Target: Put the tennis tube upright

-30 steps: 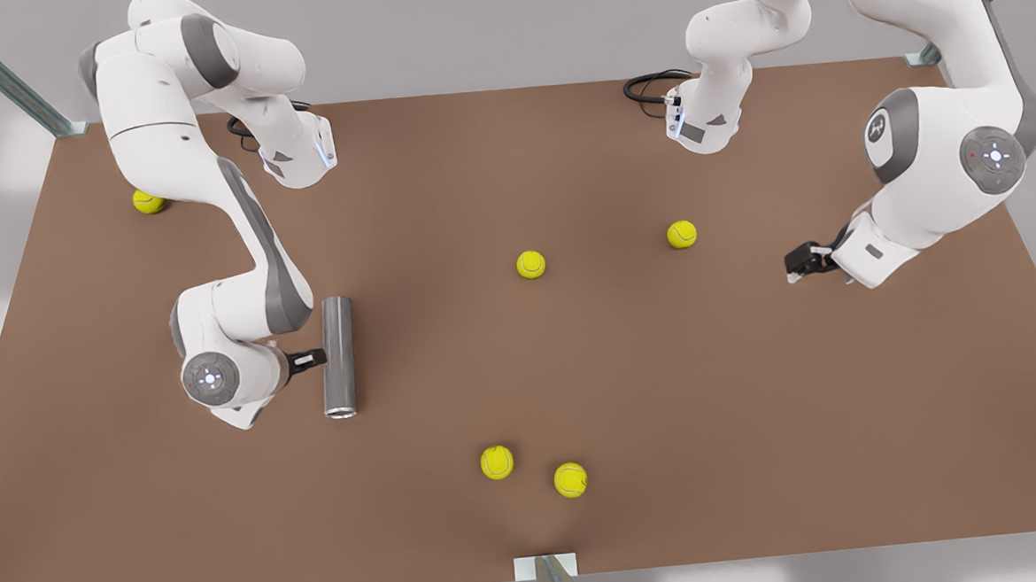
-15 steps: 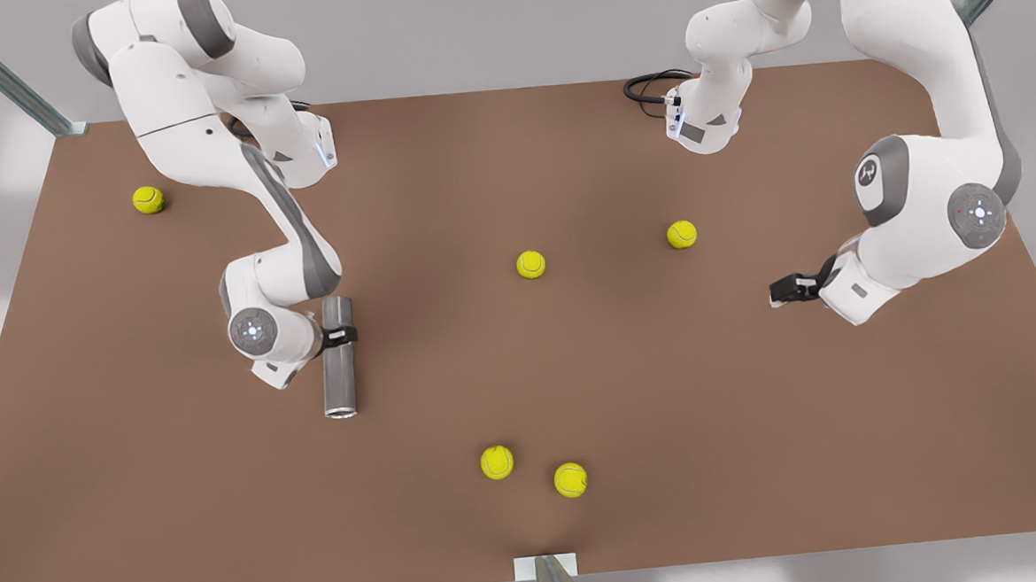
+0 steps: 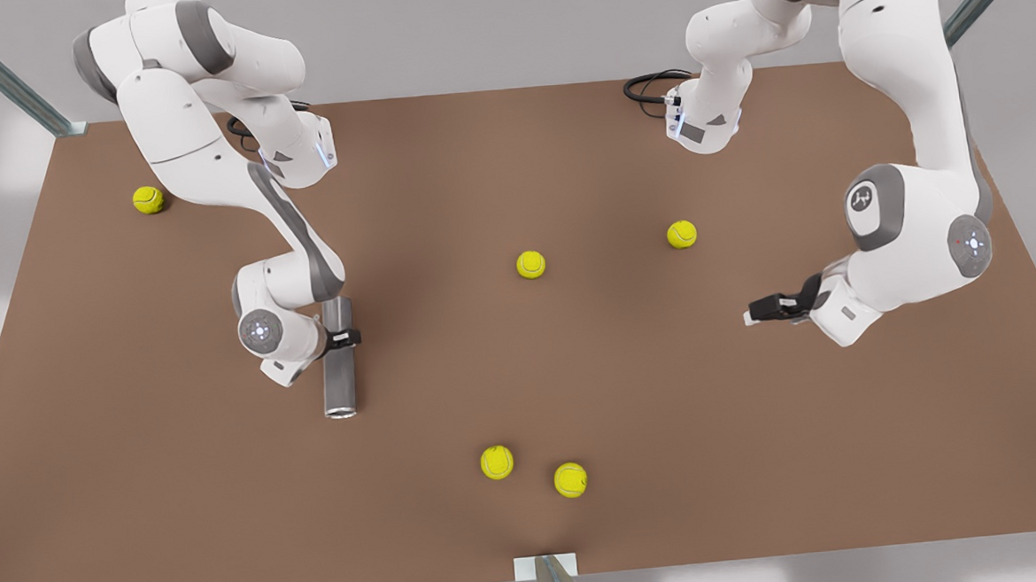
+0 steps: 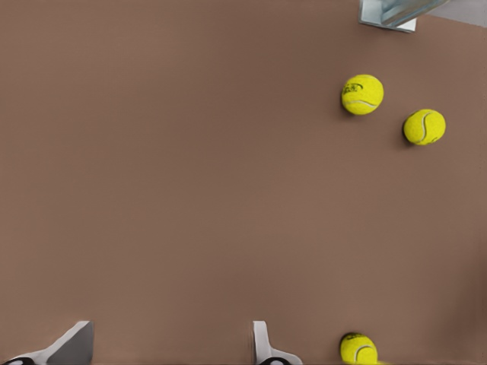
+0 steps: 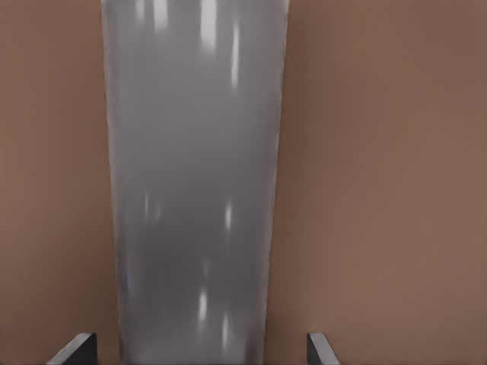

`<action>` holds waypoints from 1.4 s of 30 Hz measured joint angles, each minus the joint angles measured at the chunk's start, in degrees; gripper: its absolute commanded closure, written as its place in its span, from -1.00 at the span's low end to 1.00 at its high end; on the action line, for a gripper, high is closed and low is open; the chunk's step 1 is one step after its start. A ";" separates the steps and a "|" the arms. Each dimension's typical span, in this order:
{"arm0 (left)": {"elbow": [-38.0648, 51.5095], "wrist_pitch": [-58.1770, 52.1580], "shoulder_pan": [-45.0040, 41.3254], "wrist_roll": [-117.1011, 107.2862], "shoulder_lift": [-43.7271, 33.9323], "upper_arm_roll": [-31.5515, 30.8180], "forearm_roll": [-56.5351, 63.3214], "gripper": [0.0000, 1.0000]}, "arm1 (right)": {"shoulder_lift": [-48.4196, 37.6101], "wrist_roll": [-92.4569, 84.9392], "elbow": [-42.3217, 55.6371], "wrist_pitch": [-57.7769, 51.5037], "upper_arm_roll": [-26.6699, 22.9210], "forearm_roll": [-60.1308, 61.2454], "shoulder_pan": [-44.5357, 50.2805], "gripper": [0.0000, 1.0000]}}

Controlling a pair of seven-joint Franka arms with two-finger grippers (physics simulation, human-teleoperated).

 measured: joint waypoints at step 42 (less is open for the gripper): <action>-0.17 2.55 0.82 0.17 3.71 0.17 -6.52 -1.00 | -0.76 -0.46 -1.71 0.25 0.03 0.20 0.04 -0.29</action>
